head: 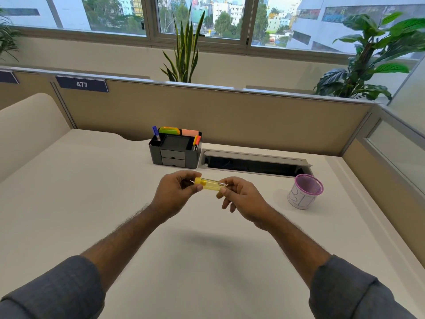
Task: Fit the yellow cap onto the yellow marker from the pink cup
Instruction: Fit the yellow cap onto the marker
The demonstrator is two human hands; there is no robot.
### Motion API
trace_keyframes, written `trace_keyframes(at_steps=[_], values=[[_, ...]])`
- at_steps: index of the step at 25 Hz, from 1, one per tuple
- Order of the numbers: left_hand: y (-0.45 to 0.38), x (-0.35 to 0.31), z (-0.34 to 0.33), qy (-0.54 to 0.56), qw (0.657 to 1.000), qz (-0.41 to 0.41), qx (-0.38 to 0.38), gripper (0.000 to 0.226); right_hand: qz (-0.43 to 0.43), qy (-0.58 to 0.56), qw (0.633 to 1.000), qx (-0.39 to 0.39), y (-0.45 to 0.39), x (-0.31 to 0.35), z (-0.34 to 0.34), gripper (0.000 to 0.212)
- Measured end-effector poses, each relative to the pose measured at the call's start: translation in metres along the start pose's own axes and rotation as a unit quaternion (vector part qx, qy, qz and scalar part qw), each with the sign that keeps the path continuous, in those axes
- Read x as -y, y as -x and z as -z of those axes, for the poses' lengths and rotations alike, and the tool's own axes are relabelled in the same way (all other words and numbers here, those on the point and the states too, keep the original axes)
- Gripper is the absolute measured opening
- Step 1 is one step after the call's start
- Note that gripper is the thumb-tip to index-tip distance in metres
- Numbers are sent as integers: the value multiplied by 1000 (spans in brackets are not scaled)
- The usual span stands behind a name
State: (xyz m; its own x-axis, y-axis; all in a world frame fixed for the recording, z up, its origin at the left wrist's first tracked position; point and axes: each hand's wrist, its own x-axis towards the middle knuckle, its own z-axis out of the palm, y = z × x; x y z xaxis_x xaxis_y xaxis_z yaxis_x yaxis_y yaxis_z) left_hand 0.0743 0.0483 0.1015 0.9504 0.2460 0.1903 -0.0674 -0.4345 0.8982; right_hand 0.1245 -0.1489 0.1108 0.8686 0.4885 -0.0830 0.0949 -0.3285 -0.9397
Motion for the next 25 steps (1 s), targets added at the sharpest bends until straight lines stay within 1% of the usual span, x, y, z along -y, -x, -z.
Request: trace_keyframes(at_steps=[3, 7, 13, 16, 19, 23, 25], values=[[-22, 6, 16, -41, 999, -6, -7, 33, 38, 60, 997, -31, -26, 8, -6, 23], [-64, 15, 39, -94, 995, -11, -22, 32, 102, 134, 982, -83, -77, 22, -19, 26], [-139, 40, 65, -132, 989, -31, -59, 35, 147, 154, 968, -133, -161, 34, -48, 26], [-174, 62, 72, -153, 985, -36, -74, 33, 138, 175, 964, -143, -205, 31, -60, 25], [-206, 86, 78, -169, 983, -21, -68, 32, 113, 221, 958, -141, -248, 26, -67, 23], [-232, 115, 78, -192, 980, 1, -49, 36, 62, 267, 950, -149, -286, 12, -79, 30], [-241, 128, 78, -203, 979, 14, -25, 35, 52, 321, 934, -151, -297, 4, -86, 27]])
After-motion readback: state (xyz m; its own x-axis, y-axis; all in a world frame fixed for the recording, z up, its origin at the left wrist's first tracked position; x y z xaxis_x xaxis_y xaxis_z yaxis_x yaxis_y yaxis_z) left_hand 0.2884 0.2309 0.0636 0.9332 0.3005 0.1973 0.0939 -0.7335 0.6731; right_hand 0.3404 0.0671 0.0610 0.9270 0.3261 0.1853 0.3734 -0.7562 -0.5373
